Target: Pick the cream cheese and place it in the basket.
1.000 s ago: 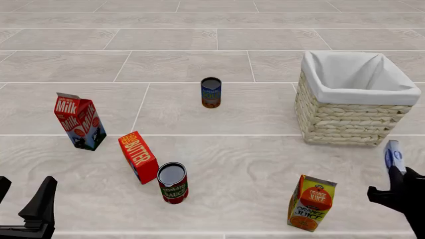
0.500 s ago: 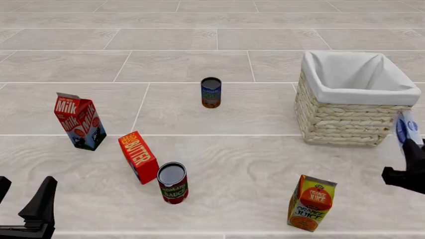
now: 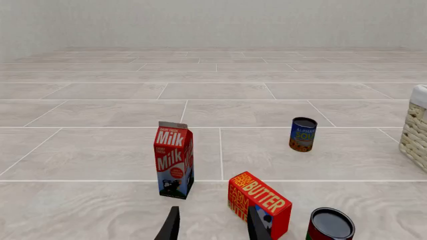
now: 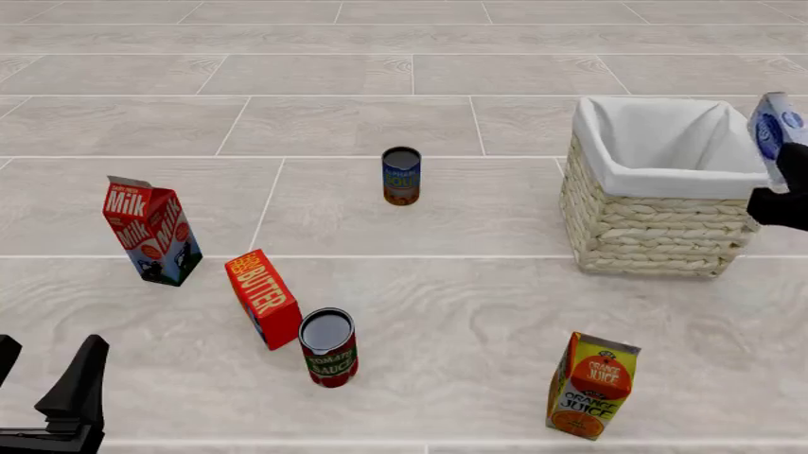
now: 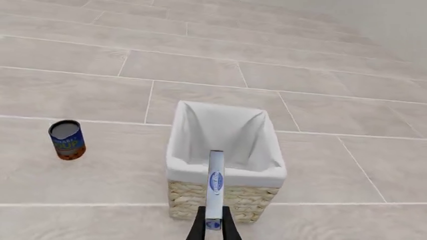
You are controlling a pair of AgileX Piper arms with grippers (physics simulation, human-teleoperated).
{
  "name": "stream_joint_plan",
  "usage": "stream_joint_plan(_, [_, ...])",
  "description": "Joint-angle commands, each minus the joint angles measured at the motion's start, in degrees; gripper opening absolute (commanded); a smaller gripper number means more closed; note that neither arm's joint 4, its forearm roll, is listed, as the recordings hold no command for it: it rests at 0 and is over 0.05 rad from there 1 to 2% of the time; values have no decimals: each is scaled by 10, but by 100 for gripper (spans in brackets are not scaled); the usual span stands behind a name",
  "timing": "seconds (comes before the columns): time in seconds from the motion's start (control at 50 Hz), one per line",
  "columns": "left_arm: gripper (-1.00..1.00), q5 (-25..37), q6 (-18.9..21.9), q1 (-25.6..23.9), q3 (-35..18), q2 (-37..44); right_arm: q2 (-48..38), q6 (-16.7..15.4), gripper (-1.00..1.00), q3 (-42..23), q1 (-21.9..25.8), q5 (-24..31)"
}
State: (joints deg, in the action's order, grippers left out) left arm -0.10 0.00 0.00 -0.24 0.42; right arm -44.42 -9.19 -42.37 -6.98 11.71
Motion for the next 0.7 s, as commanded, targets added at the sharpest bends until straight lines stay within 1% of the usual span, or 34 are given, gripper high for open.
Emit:
stream_joint_plan(0.02, [100, 0, 0, 0, 0, 0, -83, 22, -100, -117, 18, 55])
stream_joint_plan(0.06, [100, 0, 0, 0, 0, 0, -102, 3, -100, -128, 25, 64])
stream_joint_plan(0.08, [100, 0, 0, 0, 0, 0, -118, 6, -100, -139, 38, 80])
stream_joint_plan(0.1, [100, 0, 0, 0, 0, 0, -129, 16, -100, -150, 43, 90])
stream_joint_plan(0.12, [100, 0, 0, 0, 0, 0, -137, 35, -100, -160, 45, 100])
stream_joint_plan(0.18, [100, 0, 0, 0, 0, 0, -154, 56, -100, -202, 44, 135])
stream_joint_plan(0.2, [100, 0, 0, 0, 0, 0, -162, 48, -100, -214, 40, 142])
stream_joint_plan(0.24, [100, 0, 0, 0, 0, 0, -172, 50, -100, -223, 40, 147])
stream_joint_plan(0.26, [100, 0, 0, 0, 0, 0, -189, 47, -100, -228, 47, 157])
stream_joint_plan(0.28, [100, 0, 0, 0, 0, 0, -215, 56, -100, -240, 40, 166])
stream_joint_plan(0.3, [100, 0, 0, 0, 0, 0, -215, 56, -100, -240, 40, 166])
stream_joint_plan(0.32, [100, 0, 0, 0, 0, 0, -226, 45, -100, -247, 35, 169])
stream_joint_plan(0.34, [100, 0, 0, 0, 0, 0, -237, 43, -100, -254, 34, 180])
stream_joint_plan(0.38, [100, 0, 0, 0, 0, 0, -250, 68, -100, -276, 39, 194])
stream_joint_plan(0.4, [100, 0, 0, 0, 0, 0, -256, 58, -100, -285, 42, 208])
stream_joint_plan(0.44, [100, 0, 0, 0, 0, 0, -260, 64, -100, -295, 38, 216])
stream_joint_plan(0.46, [100, 0, 0, 0, 0, 0, -286, 63, -100, -314, 29, 230])
stream_joint_plan(0.5, [100, 0, 0, 0, 0, 0, -293, 58, -100, -317, 26, 235])
stream_joint_plan(0.52, [100, 0, 0, 0, 0, 0, -303, 59, -100, -320, 29, 247])
stream_joint_plan(0.54, [100, 0, 0, 0, 0, 0, -309, 67, -100, -323, 28, 252])
stream_joint_plan(0.58, [100, 0, 0, 0, 0, 0, -319, 67, -100, -332, 20, 258])
stream_joint_plan(0.6, [100, 0, 0, 0, 0, 0, -320, 83, -100, -330, 27, 260])
stream_joint_plan(0.64, [100, 0, 0, 0, 0, 0, -328, 72, -100, -321, 34, 265])
stream_joint_plan(0.68, [100, 0, 0, 0, 0, 0, -333, 71, -100, -321, 32, 268])
stream_joint_plan(0.7, [100, 0, 0, 0, 0, 0, -339, 63, -100, -334, 21, 271])
